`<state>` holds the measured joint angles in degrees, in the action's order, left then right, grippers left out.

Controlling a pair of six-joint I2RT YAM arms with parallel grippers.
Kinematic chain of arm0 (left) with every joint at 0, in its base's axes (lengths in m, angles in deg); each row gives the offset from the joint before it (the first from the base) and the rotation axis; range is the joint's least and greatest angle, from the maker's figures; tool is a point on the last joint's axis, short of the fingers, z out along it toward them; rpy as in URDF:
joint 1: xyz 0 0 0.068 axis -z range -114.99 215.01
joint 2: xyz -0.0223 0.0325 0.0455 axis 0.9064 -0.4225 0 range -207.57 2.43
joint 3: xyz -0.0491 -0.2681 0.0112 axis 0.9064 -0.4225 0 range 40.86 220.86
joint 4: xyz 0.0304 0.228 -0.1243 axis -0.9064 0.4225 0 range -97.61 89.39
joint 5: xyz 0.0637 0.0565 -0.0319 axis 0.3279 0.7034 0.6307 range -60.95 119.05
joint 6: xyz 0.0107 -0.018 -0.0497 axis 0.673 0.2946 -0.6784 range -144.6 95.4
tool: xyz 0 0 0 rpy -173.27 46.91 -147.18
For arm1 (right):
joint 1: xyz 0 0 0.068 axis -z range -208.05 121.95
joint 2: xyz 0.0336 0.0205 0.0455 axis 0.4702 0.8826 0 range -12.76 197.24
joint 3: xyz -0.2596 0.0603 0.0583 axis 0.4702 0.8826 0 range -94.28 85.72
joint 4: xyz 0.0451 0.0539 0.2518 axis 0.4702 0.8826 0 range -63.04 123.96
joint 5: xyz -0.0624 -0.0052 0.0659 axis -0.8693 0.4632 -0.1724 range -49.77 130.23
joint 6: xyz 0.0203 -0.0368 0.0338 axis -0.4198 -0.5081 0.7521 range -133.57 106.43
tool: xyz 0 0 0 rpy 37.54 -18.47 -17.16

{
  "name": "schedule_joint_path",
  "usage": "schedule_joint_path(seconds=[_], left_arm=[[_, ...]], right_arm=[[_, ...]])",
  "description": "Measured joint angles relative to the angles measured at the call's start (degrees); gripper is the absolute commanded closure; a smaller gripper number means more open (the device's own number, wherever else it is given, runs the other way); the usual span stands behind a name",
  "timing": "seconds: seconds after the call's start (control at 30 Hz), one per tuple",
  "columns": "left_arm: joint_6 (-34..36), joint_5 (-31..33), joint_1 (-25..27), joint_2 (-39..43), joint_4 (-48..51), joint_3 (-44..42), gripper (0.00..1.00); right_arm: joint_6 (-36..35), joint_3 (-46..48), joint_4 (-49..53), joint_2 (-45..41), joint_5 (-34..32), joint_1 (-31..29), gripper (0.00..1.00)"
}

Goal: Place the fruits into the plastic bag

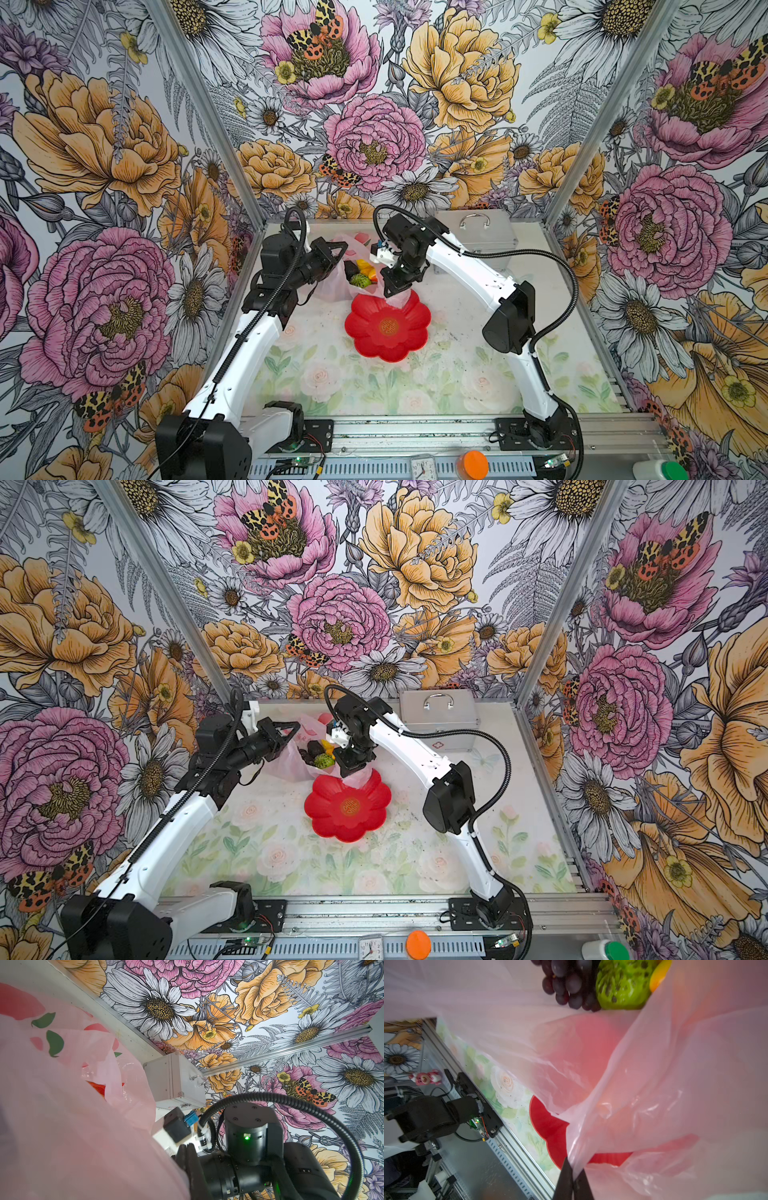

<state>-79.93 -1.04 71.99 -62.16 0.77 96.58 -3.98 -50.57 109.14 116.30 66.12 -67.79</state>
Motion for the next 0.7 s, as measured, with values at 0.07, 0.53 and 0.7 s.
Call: schedule_joint_path(seconds=[0.07,0.53,0.7], left_arm=[[0.00,0.00,-0.04,0.07,0.20,0.00,1.00],[5.42,1.77,-2.36,-6.27,7.78,17.35,1.00],[6.51,2.21,-3.50,-11.91,9.42,27.69,1.00]], right_arm=[[1.77,-2.58,-1.25,0.00,1.70,1.84,1.00],[35.60,-24.20,-39.91,3.93,10.88,13.35,1.00],[45.09,-27.32,-52.35,5.66,10.86,13.99,1.00]])
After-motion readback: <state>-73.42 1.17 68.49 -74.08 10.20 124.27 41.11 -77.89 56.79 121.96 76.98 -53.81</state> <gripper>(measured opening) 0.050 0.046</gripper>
